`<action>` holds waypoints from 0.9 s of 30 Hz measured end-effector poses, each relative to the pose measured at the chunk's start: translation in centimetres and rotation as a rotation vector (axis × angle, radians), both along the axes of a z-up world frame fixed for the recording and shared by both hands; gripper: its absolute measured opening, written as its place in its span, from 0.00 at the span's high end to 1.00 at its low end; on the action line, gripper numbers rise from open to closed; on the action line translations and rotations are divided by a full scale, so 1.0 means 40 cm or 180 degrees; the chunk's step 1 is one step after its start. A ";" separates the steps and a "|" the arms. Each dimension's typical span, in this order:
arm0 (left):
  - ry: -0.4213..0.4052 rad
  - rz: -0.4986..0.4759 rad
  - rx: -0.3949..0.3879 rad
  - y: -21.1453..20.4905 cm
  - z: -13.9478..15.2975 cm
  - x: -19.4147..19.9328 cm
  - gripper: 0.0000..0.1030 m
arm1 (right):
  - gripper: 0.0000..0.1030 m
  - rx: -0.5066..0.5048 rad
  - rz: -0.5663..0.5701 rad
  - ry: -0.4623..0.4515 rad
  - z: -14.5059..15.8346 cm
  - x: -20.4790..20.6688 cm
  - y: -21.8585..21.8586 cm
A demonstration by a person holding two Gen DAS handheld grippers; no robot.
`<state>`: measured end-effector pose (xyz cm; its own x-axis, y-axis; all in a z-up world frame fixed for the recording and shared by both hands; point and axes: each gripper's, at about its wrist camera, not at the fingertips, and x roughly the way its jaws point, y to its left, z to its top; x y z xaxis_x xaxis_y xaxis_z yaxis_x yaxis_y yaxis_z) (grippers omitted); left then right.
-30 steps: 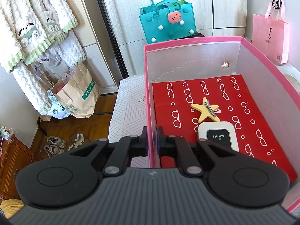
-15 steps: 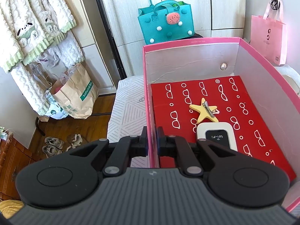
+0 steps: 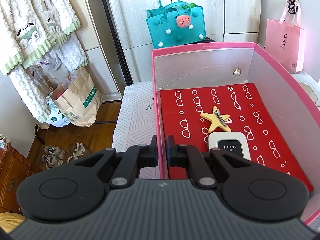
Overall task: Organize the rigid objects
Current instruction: 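Return the right tool to the items and grasp the black phone case, then lift the black phone case with the right tool toward the pink box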
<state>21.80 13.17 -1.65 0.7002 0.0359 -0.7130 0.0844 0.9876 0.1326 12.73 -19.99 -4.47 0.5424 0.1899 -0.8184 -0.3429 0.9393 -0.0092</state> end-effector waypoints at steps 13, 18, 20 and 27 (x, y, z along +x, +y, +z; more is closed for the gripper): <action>-0.0003 -0.0019 0.0008 0.004 -0.002 0.005 0.94 | 0.29 0.0099 0.0001 0.0233 -0.016 -0.014 0.001; -0.0002 -0.0017 0.0012 0.005 -0.002 0.005 0.94 | 0.33 0.0121 -0.0079 0.0119 -0.015 0.001 0.002; -0.0003 -0.0025 0.0009 0.005 -0.002 0.004 0.94 | 0.34 0.0207 -0.0069 0.0087 -0.002 -0.002 -0.011; -0.0008 -0.0023 -0.0024 0.005 -0.005 0.003 0.94 | 0.34 0.0216 0.0108 0.0058 0.034 -0.030 -0.009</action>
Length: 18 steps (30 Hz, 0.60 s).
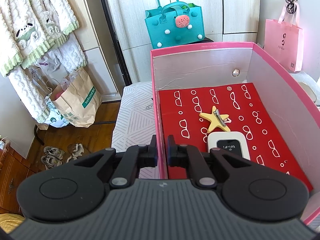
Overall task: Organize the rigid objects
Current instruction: 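Lift the black phone case with the right tool toward the pink box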
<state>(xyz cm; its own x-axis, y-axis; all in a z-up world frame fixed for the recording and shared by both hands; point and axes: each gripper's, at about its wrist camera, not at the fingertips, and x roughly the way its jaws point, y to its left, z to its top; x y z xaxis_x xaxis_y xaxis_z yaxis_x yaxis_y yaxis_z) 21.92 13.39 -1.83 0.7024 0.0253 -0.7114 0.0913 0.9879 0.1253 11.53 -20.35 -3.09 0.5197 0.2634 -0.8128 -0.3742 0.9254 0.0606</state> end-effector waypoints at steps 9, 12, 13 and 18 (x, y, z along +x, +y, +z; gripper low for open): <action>-0.0009 0.0015 -0.0072 0.005 -0.002 -0.003 0.94 | 0.33 -0.0141 -0.0024 0.0267 -0.045 0.019 0.028; -0.0019 0.0018 -0.0065 0.007 -0.001 -0.004 0.94 | 0.33 -0.0212 0.0003 0.0230 -0.047 0.009 0.033; -0.0021 0.0017 -0.0073 0.009 -0.001 -0.005 0.94 | 0.34 -0.0211 0.0006 0.0214 -0.048 0.007 0.032; -0.0025 0.0016 -0.0116 0.014 0.001 -0.005 0.94 | 0.35 -0.0325 0.0187 -0.0048 -0.011 -0.012 0.042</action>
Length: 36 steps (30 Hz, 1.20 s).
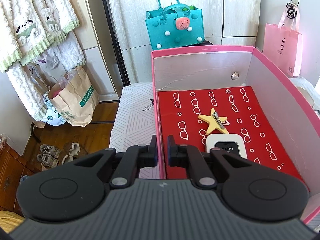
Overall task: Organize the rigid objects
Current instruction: 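Lift the black phone case with the right tool toward the pink box, then lower the phone case into the box and open the right tool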
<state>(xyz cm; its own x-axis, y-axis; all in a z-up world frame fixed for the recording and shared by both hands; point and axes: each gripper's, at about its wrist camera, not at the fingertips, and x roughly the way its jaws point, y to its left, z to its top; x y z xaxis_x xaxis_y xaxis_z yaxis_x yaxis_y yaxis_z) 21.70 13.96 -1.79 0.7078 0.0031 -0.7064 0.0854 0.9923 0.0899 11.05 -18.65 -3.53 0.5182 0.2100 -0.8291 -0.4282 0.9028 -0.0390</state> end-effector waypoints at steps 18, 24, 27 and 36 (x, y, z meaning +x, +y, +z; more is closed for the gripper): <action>-0.0106 0.0039 0.0013 -0.004 0.001 -0.008 0.94 | 0.35 0.0218 0.0915 -0.0843 0.221 0.108 0.229; -0.0126 0.0055 -0.0040 0.000 0.002 -0.010 0.94 | 0.35 -0.0340 0.1377 -0.0911 0.218 0.226 0.383; -0.0131 0.0070 -0.0096 0.007 0.003 -0.010 0.94 | 0.35 -0.0614 0.1345 -0.0726 0.179 0.311 0.450; -0.0184 0.0062 -0.0141 0.012 0.001 -0.016 0.94 | 0.35 -0.1135 0.1300 -0.0523 0.078 0.458 0.532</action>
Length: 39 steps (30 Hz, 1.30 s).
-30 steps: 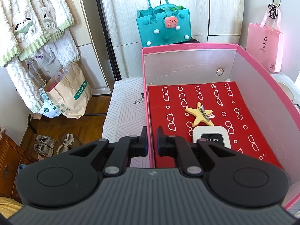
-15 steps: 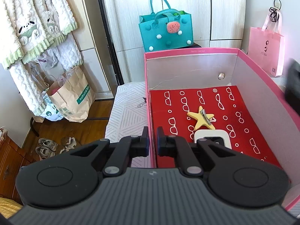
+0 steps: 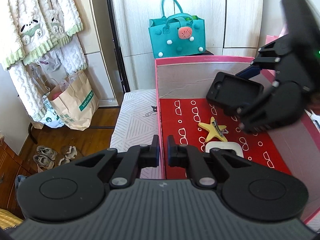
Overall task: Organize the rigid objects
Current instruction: 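Lower the phone case into the box and open the right tool, then move the right tool back toward the cream claw clip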
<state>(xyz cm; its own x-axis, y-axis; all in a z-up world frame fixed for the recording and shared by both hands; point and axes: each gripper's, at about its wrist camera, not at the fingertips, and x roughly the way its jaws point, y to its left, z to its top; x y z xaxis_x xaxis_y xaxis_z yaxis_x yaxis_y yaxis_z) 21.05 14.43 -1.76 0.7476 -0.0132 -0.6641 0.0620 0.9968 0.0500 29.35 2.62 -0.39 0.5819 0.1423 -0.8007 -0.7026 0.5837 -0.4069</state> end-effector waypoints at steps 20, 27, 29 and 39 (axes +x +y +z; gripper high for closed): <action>0.0027 0.0013 -0.0047 0.006 0.001 0.003 0.94 | 0.30 0.1309 -0.0533 0.0196 0.137 -0.046 -0.179; 0.0041 0.0025 -0.0048 0.006 0.000 0.004 0.94 | 0.29 0.1681 -0.0810 0.0211 0.183 -0.100 -0.327; 0.0014 0.0009 -0.0018 0.004 0.000 0.002 0.94 | 0.29 0.1658 -0.0864 0.0228 0.181 -0.109 -0.363; -0.0008 0.0020 0.0078 -0.004 -0.001 0.001 0.94 | 0.30 0.1859 -0.1321 0.0344 0.100 -0.210 -0.593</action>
<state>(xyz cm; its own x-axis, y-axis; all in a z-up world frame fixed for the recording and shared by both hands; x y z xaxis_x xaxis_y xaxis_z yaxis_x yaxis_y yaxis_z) 21.11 14.27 -1.81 0.7492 0.0077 -0.6623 0.0556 0.9957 0.0746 20.97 -21.09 3.61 0.6027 0.3488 -0.7176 -0.3945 0.9121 0.1120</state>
